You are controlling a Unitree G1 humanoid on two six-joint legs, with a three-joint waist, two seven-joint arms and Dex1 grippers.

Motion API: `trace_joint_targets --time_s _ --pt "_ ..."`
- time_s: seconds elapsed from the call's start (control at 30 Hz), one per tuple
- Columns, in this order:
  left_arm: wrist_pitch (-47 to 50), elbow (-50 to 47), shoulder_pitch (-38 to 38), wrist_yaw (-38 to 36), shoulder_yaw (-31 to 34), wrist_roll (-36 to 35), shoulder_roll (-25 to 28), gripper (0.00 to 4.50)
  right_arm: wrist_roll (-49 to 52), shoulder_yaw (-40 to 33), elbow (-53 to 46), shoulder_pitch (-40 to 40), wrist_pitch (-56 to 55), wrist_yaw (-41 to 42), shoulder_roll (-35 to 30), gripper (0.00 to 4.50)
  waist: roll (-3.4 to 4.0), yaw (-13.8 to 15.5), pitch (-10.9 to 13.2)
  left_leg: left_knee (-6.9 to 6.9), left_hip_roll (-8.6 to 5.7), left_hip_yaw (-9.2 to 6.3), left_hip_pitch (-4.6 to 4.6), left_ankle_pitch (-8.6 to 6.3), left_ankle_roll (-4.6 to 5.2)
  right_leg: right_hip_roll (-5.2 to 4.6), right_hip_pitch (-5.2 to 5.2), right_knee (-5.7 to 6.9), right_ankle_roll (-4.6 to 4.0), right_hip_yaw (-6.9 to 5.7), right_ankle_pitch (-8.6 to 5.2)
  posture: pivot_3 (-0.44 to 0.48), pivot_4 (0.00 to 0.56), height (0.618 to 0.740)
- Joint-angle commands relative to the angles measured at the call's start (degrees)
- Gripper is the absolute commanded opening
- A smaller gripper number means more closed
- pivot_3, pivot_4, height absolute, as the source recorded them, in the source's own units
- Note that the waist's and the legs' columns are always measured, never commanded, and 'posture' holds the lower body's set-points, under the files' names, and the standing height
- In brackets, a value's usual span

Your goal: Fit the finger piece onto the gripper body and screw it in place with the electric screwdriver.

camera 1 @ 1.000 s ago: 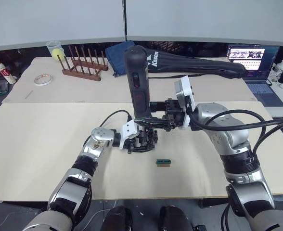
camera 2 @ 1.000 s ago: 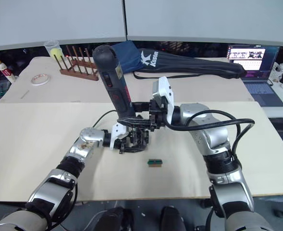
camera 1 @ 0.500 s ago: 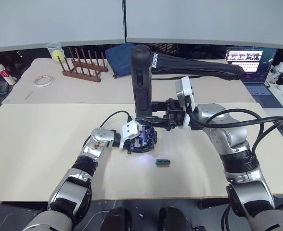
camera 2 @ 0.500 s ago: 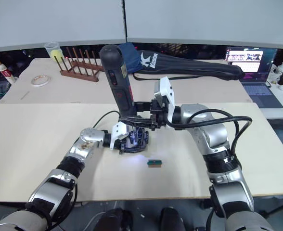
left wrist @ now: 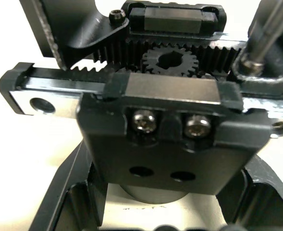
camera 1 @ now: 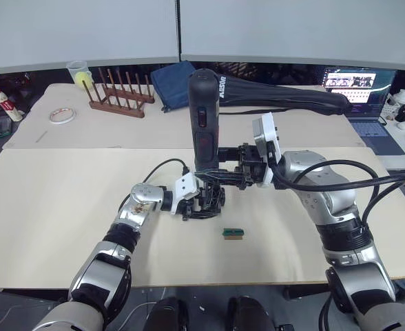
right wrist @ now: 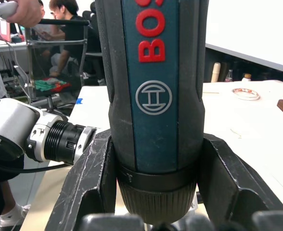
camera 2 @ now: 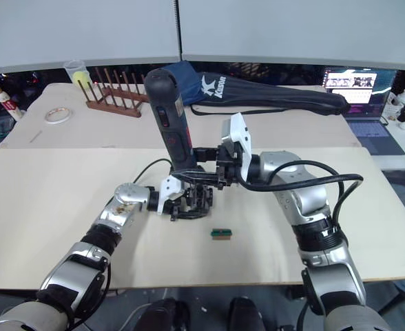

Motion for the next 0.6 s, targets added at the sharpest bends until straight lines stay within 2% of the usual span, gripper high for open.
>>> trace_joint_targets --time_s 0.03,0.2,0.4,0.6 --pt "-1.14 -1.68 -0.71 0.05 1.35 -0.77 0.60 2.36 -1.87 -0.33 -0.61 1.52 2.69 -1.88 -1.54 1.94 0.00 0.01 0.00 0.00 0.00 0.00 0.00 0.00 0.00 -0.01 -0.01 0.00 0.00 -0.01 0.00 0.000 0.150 0.740" --pt "-1.73 -1.36 0.07 0.08 0.95 -0.31 0.75 2.36 3.63 -5.75 -6.44 -0.58 -0.50 -2.44 1.01 1.94 0.01 0.02 0.10 0.00 -0.03 0.02 -0.23 0.01 -0.02 -0.06 -0.23 0.01 0.00 -0.04 0.01 0.000 0.150 0.740" --pt "-2.23 -0.35 -0.05 -0.02 0.74 0.01 0.65 2.36 5.37 -7.07 -10.10 -0.50 -3.32 -1.69 2.61 1.94 0.00 0.08 0.20 0.08 -0.11 0.09 -0.77 0.23 -0.35 -0.07 -0.72 0.05 0.07 -0.03 0.05 0.000 0.150 0.740" --pt "-2.27 0.34 -0.47 -0.39 0.69 0.08 0.80 2.36 6.72 -8.32 -9.81 -1.59 -1.51 -3.11 3.46 1.94 -0.01 0.05 0.20 0.10 -0.11 0.09 -0.77 0.23 -0.34 -0.07 -0.71 0.07 0.09 -0.03 0.06 0.000 0.150 0.740"
